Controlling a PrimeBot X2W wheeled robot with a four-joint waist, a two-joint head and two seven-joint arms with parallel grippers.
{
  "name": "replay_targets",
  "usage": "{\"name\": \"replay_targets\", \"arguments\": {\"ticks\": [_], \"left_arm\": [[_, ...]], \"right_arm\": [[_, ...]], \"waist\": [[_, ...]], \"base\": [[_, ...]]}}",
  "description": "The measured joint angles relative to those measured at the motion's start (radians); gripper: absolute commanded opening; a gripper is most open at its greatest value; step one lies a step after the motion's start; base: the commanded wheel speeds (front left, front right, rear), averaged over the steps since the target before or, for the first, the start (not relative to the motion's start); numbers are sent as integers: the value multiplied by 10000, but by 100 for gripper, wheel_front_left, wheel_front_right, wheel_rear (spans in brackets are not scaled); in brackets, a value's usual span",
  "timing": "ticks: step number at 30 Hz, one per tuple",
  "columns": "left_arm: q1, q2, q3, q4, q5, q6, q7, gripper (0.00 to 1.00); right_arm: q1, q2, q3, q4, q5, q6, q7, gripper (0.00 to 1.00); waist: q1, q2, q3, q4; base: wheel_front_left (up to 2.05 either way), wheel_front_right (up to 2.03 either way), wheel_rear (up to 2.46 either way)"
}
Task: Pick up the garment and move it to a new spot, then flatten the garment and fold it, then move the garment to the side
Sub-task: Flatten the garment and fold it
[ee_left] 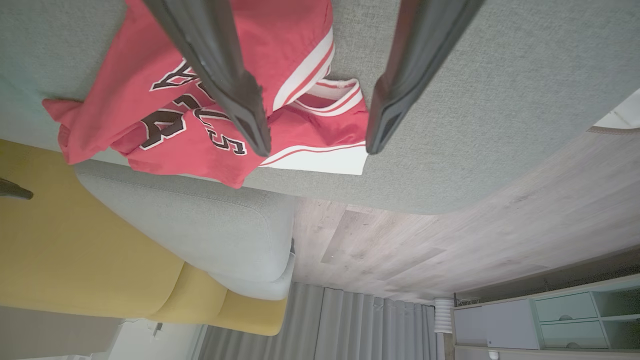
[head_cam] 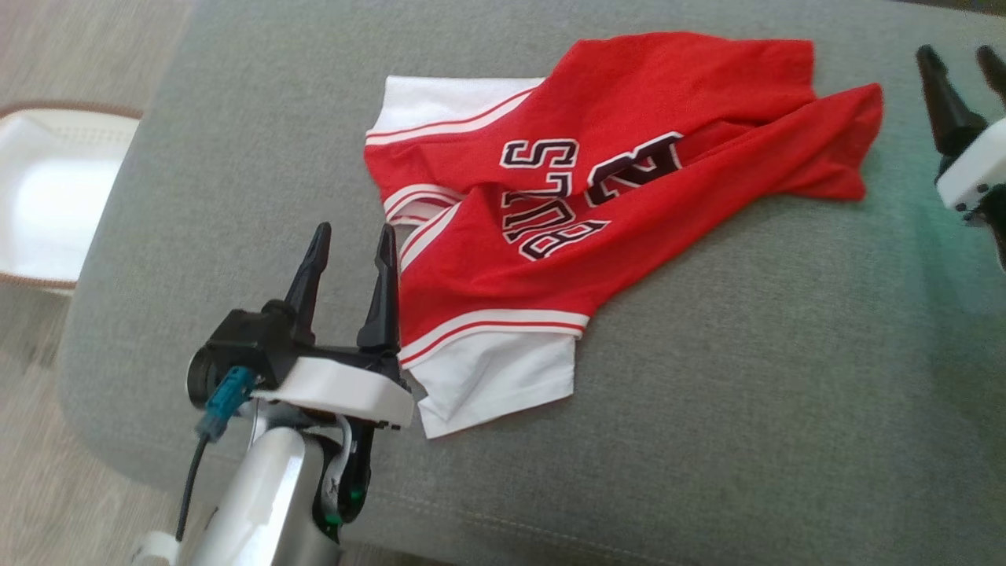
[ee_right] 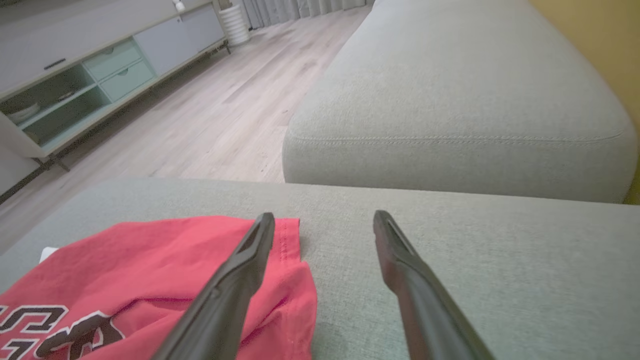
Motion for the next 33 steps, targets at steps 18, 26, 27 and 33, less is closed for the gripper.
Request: {"name": "replay_targets", "arguments": {"ticks": [18, 26, 27, 33], "left_arm": [[67, -2, -119, 40, -94, -77, 0, 100], [60, 0, -151, 42, -125, -58, 0, 100], [56, -2, -159, 40, -186, -54, 0, 100], [32, -2, -169, 36, -196, 19, 0, 100]], "right_arm": [[1295, -21, 1154, -222, 399, 0, -278, 100], [578, 134, 1584, 518, 663, 0, 268, 100], [515, 134, 1597, 608, 667, 0, 268, 100], [6, 134, 1831, 836, 886, 0, 355, 34]], "waist": [[0, 0, 54, -184], [0, 0, 254, 153], [0, 0, 290, 182], [0, 0, 518, 340]], "base": [[0, 0, 0], [0, 0, 0], [0, 0, 0], [0, 0, 0]]}}
